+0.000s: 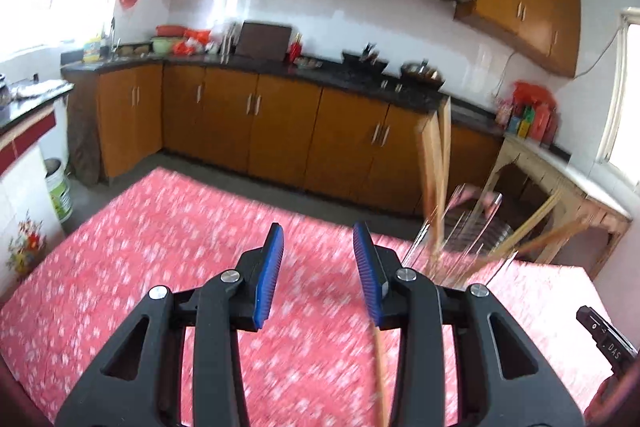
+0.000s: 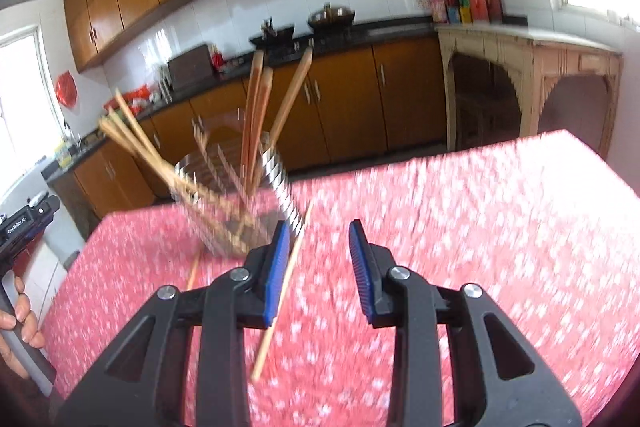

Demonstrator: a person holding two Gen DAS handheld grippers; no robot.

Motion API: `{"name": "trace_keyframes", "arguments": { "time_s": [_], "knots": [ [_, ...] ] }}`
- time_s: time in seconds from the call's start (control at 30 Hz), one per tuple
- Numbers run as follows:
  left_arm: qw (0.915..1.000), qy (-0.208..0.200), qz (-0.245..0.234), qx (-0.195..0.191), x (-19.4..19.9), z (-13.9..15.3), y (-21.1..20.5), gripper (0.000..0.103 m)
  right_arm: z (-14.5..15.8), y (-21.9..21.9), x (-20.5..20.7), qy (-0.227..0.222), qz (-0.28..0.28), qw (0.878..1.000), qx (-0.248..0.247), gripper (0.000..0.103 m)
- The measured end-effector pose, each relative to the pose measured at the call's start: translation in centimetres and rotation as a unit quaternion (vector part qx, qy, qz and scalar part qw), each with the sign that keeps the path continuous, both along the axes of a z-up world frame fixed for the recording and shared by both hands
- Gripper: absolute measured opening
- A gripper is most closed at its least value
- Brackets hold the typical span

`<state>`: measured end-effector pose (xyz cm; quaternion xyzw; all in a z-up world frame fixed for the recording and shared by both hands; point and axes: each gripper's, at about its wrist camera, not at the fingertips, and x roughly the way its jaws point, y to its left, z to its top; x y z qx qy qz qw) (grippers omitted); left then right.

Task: Organize utensils
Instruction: 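Move both open grippers back over the last chopsticks on the table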

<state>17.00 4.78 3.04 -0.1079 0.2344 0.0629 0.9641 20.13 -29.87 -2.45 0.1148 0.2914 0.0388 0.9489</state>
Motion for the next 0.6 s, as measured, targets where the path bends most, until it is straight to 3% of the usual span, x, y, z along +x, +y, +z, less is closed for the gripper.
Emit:
{"name": "trace_keyframes", "arguments": {
  "time_s": [0.23,0.6],
  "knots": [
    [0.9967,0.076,-0.001,0.028,-0.3,-5.9,-0.2,0.037,-5.3,3.9,0.1,0.068,0.043,0.997,-0.008,0.032],
    [0.9902,0.123,-0.05,0.045,-0.7,-9.0,-2.4,0.043,-9.5,8.1,1.9,0.127,0.066,0.989,-0.04,0.031]
  ]
}}
